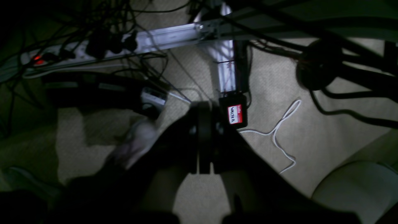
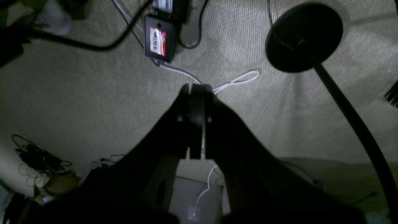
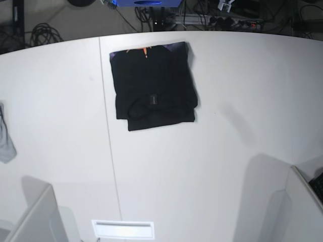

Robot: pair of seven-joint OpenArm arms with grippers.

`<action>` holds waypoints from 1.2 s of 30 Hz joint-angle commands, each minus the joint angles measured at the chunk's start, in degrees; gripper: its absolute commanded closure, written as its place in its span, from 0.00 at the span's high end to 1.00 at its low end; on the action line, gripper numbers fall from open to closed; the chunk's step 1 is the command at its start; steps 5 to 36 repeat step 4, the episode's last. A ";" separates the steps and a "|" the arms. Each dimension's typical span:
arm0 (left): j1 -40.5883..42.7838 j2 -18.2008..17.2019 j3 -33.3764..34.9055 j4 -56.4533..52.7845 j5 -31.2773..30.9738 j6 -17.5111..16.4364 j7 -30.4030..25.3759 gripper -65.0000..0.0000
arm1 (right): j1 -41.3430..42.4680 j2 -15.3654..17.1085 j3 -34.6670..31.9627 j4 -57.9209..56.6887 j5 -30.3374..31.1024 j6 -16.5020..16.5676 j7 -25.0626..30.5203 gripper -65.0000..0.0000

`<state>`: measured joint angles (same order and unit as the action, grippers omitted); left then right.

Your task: Fold the T-shirt properly

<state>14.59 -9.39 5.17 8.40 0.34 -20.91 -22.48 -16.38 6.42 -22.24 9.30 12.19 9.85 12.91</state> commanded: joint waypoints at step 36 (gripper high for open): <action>0.66 -1.21 -0.29 -0.01 0.23 0.03 -0.68 0.00 | -1.07 0.31 0.13 -0.11 0.08 0.13 0.06 0.00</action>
